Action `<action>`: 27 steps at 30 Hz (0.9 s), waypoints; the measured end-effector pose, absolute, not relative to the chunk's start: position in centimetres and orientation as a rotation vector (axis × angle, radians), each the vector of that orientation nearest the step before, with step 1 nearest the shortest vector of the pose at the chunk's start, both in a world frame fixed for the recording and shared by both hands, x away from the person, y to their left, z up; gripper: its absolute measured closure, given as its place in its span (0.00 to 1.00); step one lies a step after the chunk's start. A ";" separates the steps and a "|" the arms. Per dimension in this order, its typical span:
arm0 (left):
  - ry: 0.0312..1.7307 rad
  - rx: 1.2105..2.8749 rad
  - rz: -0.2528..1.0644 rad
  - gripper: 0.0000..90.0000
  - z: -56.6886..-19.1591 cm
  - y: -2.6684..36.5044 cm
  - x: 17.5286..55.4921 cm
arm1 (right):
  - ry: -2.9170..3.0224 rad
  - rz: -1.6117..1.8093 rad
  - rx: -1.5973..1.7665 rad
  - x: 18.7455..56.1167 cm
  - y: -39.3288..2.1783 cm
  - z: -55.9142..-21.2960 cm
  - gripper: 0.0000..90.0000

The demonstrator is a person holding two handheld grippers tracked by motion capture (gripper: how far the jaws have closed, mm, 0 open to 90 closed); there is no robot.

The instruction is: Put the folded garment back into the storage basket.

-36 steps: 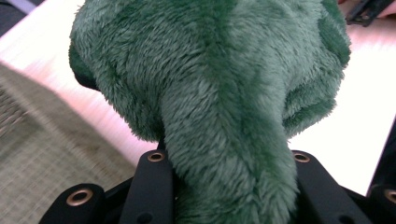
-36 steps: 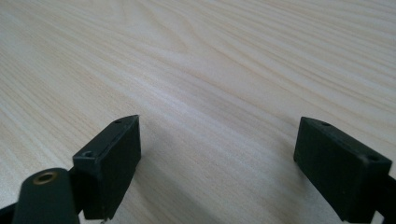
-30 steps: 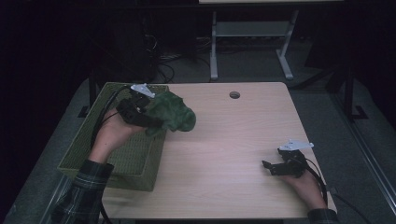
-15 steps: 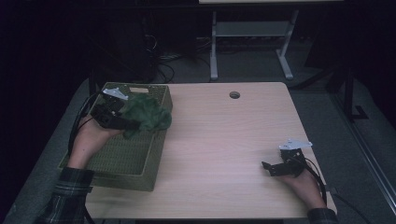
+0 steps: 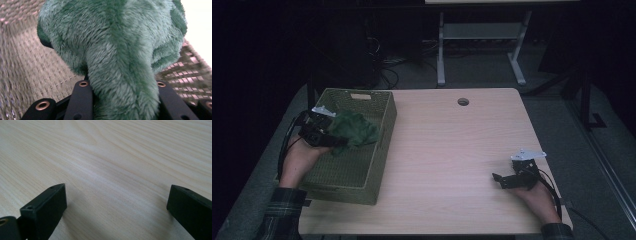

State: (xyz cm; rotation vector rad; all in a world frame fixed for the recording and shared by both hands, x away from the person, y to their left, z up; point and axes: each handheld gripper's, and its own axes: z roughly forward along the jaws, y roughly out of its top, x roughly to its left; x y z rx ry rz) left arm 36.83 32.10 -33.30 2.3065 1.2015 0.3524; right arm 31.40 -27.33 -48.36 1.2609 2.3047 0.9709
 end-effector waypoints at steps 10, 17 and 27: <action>1.301 2.323 0.291 0.74 -37.8 33.9 38.1 | 2.304 0.971 1.262 31.4 -27.3 -48.4 0.02; 1.332 2.353 0.262 0.74 -39.8 34.3 38.5 | 2.305 0.971 1.261 31.4 -27.3 -48.4 0.02; 1.346 2.387 0.263 0.57 -40.9 34.1 38.6 | 2.304 0.971 1.261 31.4 -27.3 -48.4 0.02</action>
